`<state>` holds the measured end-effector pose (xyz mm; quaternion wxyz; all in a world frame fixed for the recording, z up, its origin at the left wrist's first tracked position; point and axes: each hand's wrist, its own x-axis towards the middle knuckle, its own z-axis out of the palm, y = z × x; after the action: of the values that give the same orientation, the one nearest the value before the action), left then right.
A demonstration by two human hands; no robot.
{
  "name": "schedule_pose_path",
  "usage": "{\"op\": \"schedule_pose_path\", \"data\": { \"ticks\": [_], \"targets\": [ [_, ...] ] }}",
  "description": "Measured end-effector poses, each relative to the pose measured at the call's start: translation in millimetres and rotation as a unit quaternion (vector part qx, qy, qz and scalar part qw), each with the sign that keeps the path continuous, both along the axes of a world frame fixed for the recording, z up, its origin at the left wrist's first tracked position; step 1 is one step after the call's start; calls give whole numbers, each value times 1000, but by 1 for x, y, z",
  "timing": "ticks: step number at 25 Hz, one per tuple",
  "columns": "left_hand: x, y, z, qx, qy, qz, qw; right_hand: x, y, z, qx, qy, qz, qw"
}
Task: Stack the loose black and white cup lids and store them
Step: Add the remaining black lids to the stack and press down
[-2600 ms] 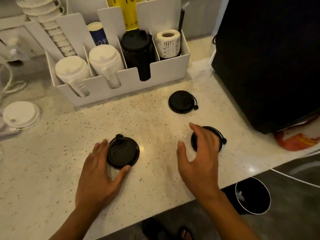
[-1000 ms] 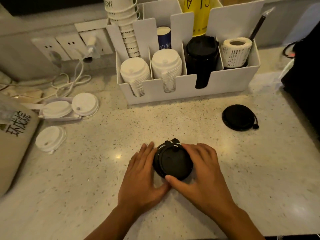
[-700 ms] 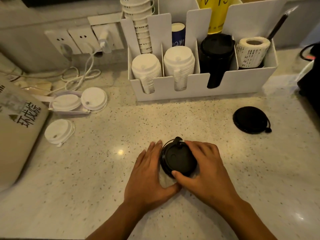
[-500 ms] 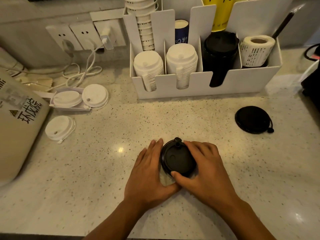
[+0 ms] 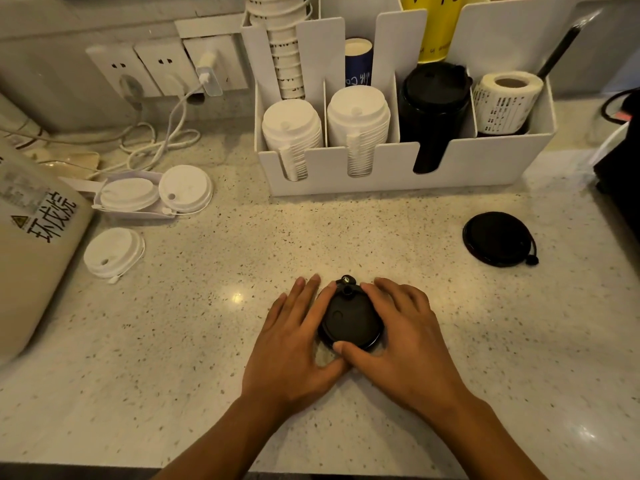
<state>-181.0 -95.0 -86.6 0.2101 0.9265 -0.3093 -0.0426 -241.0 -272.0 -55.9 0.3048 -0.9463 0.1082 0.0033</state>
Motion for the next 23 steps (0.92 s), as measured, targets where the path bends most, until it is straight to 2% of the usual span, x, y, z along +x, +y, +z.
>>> {"op": "schedule_pose_path", "data": {
  "ticks": [4,6,10,14,23],
  "targets": [
    [0,0,-1,-1,3,1,1000,29,19,3,-21,-24,-83,996],
    [0,-2,0,-3,3,7,1000,56,22,3,-29,-3,-112,993],
    [0,-2,1,-18,9,12,1000,75,24,-11,-60,62,-88,992],
    [2,-1,-3,-20,9,10,1000,76,24,-19,-81,42,-83,992],
    [1,-2,-1,-5,14,11,1000,77,24,-15,-86,72,-70,991]
  ]
}}
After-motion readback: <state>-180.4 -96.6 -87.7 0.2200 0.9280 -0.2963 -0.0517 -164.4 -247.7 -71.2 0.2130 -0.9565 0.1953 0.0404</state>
